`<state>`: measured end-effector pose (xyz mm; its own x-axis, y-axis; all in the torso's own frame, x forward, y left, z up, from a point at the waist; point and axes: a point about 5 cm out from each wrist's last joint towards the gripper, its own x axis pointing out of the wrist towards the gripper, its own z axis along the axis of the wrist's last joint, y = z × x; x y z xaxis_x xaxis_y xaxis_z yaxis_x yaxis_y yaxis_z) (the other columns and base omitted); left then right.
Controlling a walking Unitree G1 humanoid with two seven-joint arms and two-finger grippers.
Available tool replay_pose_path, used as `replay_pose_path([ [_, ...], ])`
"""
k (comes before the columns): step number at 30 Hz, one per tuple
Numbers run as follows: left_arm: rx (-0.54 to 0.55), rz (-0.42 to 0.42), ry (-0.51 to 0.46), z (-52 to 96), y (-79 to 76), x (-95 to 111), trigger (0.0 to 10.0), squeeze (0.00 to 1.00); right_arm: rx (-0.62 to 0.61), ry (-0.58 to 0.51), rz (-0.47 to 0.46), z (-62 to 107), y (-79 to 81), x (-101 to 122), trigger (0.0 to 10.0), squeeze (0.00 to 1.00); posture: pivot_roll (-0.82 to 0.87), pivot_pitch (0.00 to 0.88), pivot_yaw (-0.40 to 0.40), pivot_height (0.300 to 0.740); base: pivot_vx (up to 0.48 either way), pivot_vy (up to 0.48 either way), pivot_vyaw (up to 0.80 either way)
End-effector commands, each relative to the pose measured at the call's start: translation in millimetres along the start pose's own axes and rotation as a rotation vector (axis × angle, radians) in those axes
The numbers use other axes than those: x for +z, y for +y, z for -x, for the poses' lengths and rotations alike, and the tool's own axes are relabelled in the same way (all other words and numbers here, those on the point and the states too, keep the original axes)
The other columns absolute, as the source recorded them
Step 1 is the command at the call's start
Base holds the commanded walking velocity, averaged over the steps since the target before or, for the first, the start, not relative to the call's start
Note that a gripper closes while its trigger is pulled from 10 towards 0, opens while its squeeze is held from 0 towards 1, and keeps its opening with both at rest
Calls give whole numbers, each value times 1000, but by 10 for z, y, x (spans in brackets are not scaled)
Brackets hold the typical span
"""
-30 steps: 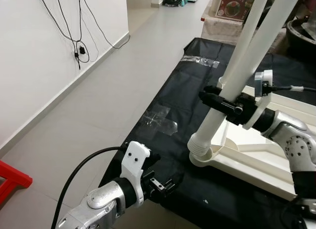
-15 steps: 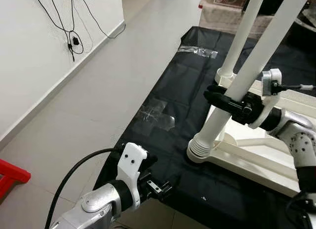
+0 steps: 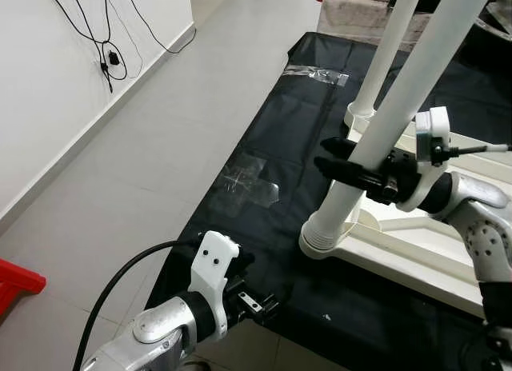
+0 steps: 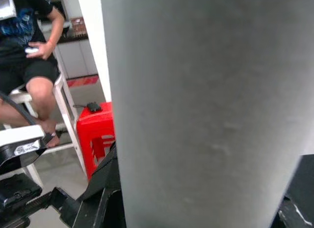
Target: Building children table
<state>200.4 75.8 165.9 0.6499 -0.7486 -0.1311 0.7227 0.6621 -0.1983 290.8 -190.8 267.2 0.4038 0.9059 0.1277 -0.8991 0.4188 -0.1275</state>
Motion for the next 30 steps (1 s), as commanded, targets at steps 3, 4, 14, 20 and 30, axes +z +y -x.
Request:
replay_pose_path([
  [3,-9,11,21,-23,-4,-49,10000,0,8,43,-13,-71,76,-97,10000,0,178,205,-53,740,0,0,0],
  [4,-10,10,20,-28,-3,-51,10000,0,-4,47,-15,-76,74,-118,10000,0,178,205,-54,740,0,0,0],
  [14,-8,8,15,-40,0,-51,10000,0,-24,48,22,-96,172,-169,10000,0,176,197,-59,740,0,0,0],
  [20,-12,6,17,-52,-1,-60,10000,0,7,63,43,-67,297,-191,10000,0,172,188,-59,740,0,0,0],
  [30,-14,4,18,-65,7,-76,10000,0,-63,84,-9,-90,346,-297,10000,0,170,174,-55,740,0,0,0],
])
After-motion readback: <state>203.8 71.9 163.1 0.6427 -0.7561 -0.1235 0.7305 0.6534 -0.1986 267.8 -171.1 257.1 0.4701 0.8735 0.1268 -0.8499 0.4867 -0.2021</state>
